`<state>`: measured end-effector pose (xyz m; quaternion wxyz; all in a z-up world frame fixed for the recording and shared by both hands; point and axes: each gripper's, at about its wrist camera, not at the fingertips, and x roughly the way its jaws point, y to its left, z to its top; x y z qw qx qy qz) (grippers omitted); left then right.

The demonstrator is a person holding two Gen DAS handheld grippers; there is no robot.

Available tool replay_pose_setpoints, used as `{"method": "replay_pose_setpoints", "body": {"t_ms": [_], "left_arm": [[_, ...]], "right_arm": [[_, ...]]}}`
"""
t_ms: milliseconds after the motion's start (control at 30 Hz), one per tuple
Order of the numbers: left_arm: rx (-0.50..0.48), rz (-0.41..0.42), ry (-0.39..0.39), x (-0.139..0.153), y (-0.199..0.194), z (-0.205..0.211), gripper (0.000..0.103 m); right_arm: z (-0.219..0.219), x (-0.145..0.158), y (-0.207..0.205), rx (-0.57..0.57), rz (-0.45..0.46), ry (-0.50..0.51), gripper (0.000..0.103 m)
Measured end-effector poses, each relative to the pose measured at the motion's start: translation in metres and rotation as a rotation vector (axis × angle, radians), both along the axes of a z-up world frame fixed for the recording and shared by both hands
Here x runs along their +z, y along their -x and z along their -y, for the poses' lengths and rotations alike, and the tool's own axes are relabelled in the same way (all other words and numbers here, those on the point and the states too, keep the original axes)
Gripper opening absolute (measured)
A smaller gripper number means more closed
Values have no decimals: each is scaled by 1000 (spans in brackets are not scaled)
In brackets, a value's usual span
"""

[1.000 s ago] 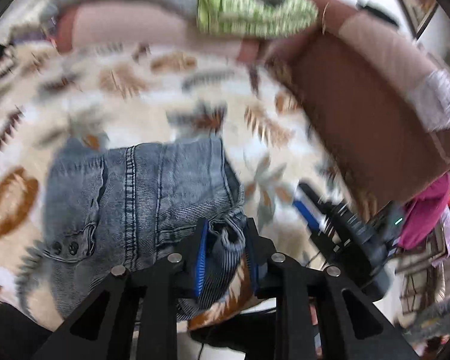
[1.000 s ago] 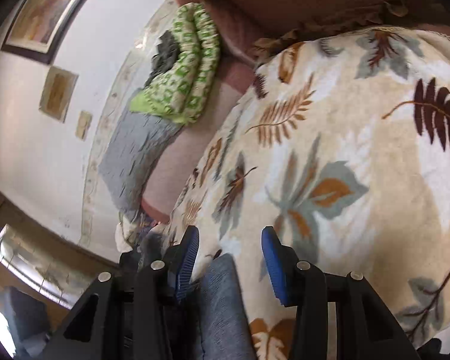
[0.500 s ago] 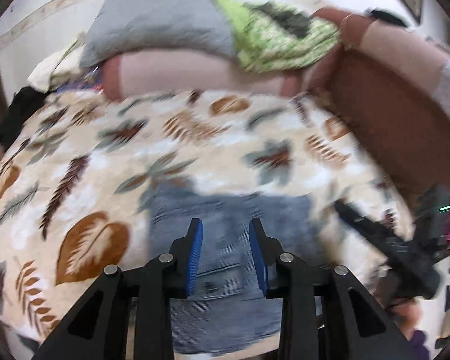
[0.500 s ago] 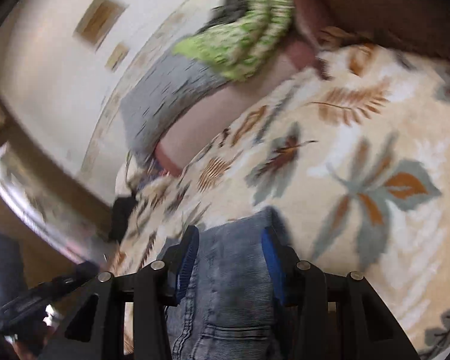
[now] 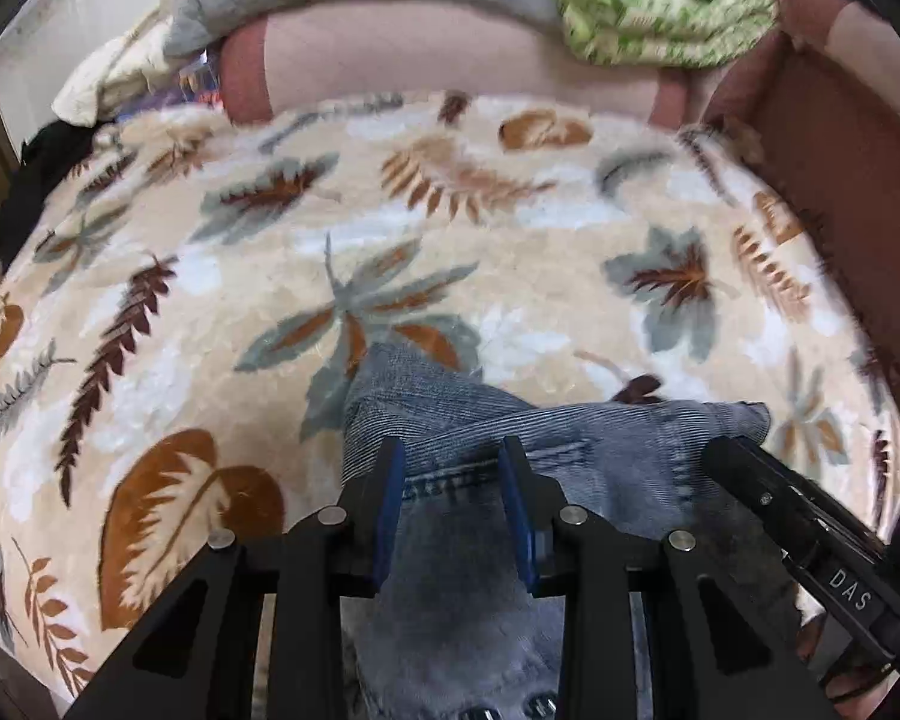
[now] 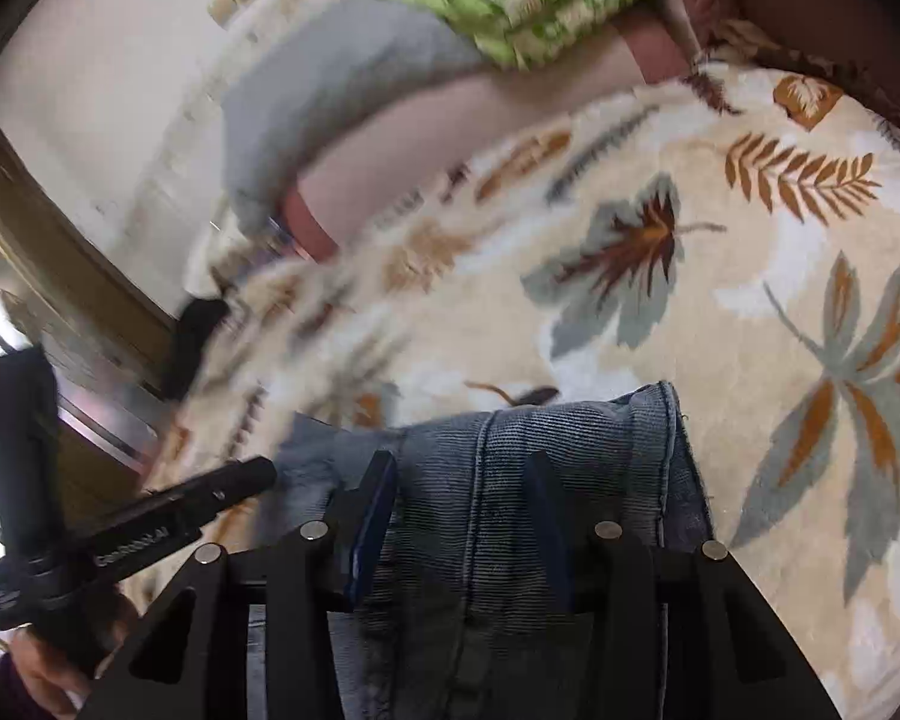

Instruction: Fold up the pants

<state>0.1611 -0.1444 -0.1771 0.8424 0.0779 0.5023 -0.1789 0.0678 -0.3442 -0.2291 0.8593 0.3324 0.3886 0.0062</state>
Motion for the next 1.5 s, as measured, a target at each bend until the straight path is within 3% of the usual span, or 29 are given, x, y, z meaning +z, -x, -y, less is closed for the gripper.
{"method": "replay_pose_setpoints", "body": {"t_ms": [167,300,433,533,667,767,833,933,1067,1167,1233,1333,1433,1500], "left_arm": [[30,-56,-44,-32,-23,7,33],[28,-49,-116,-40,-31,21,33],[39,-62,-74,-26,-25,11,33],[21,-8,-52,-2,-1,-6,33],[-27,44,-7,16,48,-27,33],[-65,38,0,13,74,-30,33],[-99,11,11,3,90,-30,33],[-115,-55,-39,-25,104,-29,33],[-135,49,-66,-40,121,-30,35],[-140,69,-91,-41,122,-26,37],[-118,25,-58,-37,115,-31,38],[-97,14,-40,-29,114,-38,38],[-63,81,-48,-14,123,-47,52],[-35,140,-42,-1,130,-53,73]], "right_arm": [[17,-24,-18,9,-70,-70,54],[16,-25,-27,37,-73,-36,54],[25,-14,-10,-1,-21,-112,56],[32,-1,16,5,46,-141,56],[21,16,54,52,96,-54,56],[2,19,74,105,103,38,56],[-13,14,86,148,85,74,56],[-33,-2,96,211,2,165,56],[-47,-13,110,241,-3,253,56],[-45,-16,111,236,4,239,57],[-43,-13,111,234,9,221,56],[-28,-7,115,209,41,122,56],[-9,5,123,125,128,54,57],[1,14,128,49,176,70,62]]}}
